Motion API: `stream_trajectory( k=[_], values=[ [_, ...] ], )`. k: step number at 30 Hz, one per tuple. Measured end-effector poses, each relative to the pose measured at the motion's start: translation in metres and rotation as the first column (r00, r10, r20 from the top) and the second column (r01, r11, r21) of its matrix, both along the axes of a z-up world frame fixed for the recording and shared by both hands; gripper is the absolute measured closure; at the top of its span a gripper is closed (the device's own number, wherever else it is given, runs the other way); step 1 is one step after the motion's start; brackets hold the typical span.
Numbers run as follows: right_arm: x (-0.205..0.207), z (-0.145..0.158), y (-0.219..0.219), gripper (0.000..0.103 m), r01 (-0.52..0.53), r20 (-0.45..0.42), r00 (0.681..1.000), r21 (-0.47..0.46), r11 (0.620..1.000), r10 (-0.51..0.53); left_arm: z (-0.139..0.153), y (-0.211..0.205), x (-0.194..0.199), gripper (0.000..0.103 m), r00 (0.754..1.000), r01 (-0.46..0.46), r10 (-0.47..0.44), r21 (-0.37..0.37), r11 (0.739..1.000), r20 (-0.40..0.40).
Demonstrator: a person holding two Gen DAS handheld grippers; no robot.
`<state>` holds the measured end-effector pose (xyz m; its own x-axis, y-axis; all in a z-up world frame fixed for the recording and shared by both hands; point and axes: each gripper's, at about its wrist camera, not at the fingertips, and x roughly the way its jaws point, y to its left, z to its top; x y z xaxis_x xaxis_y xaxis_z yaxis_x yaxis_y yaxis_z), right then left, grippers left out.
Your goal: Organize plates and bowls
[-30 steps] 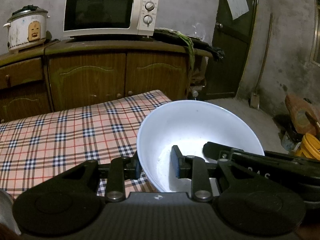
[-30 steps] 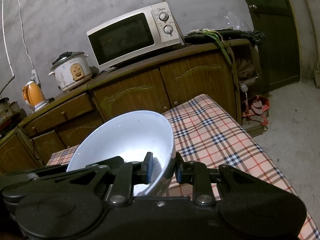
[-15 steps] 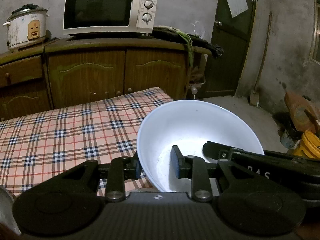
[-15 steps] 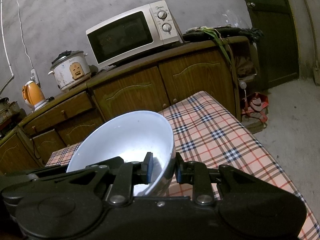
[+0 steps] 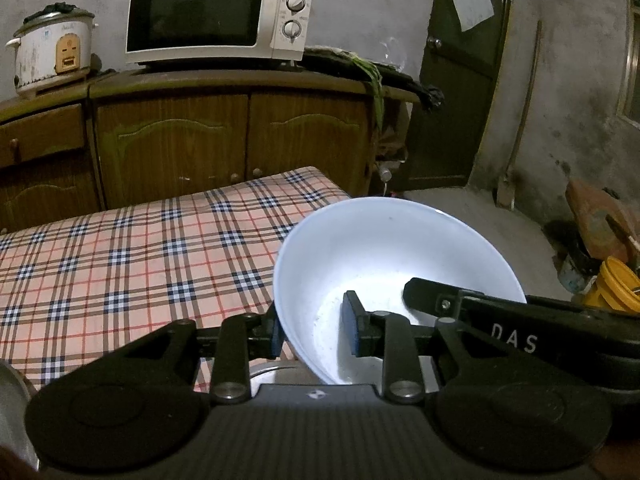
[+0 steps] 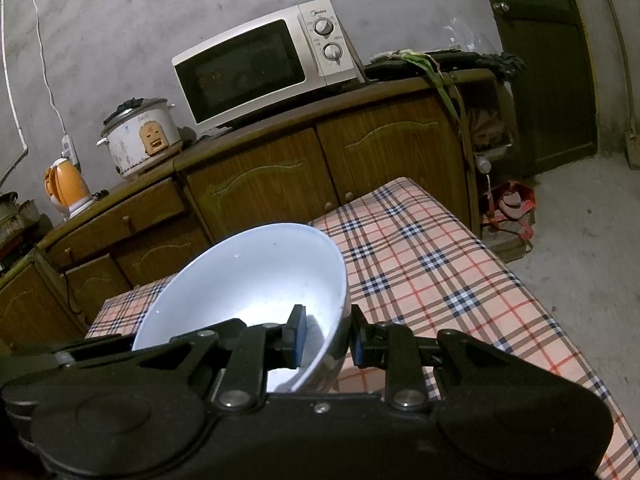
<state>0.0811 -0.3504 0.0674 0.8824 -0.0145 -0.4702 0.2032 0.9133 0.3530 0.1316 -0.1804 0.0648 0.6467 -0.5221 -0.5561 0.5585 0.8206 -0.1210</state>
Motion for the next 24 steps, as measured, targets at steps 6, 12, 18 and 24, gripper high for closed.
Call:
stream_trajectory(
  k=[6, 12, 18, 24],
  values=[
    [-0.009, -0.007, 0.002, 0.073, 0.000, -0.003, 1.000, -0.001, 1.000, 0.000, -0.001, 0.000, -0.004, 0.075, 1.000, 0.000, 0.000, 0.000, 1.000, -0.004],
    [-0.010, -0.007, 0.002, 0.073, -0.001, -0.005, 1.000, -0.002, 1.000, 0.001, -0.002, 0.001, -0.006, 0.075, 1.000, 0.002, -0.002, 0.001, 1.000, -0.007],
    [-0.016, -0.011, 0.006, 0.073, -0.001, -0.009, 1.000, 0.000, 1.000, 0.001, -0.003, 0.001, -0.006, 0.075, 1.000, 0.002, -0.002, 0.002, 1.000, -0.009],
    [-0.016, -0.011, 0.007, 0.073, -0.003, -0.010, 1.000, -0.001, 1.000, 0.003, -0.004, 0.002, -0.007, 0.075, 1.000, 0.002, -0.002, 0.003, 1.000, -0.009]
  ],
)
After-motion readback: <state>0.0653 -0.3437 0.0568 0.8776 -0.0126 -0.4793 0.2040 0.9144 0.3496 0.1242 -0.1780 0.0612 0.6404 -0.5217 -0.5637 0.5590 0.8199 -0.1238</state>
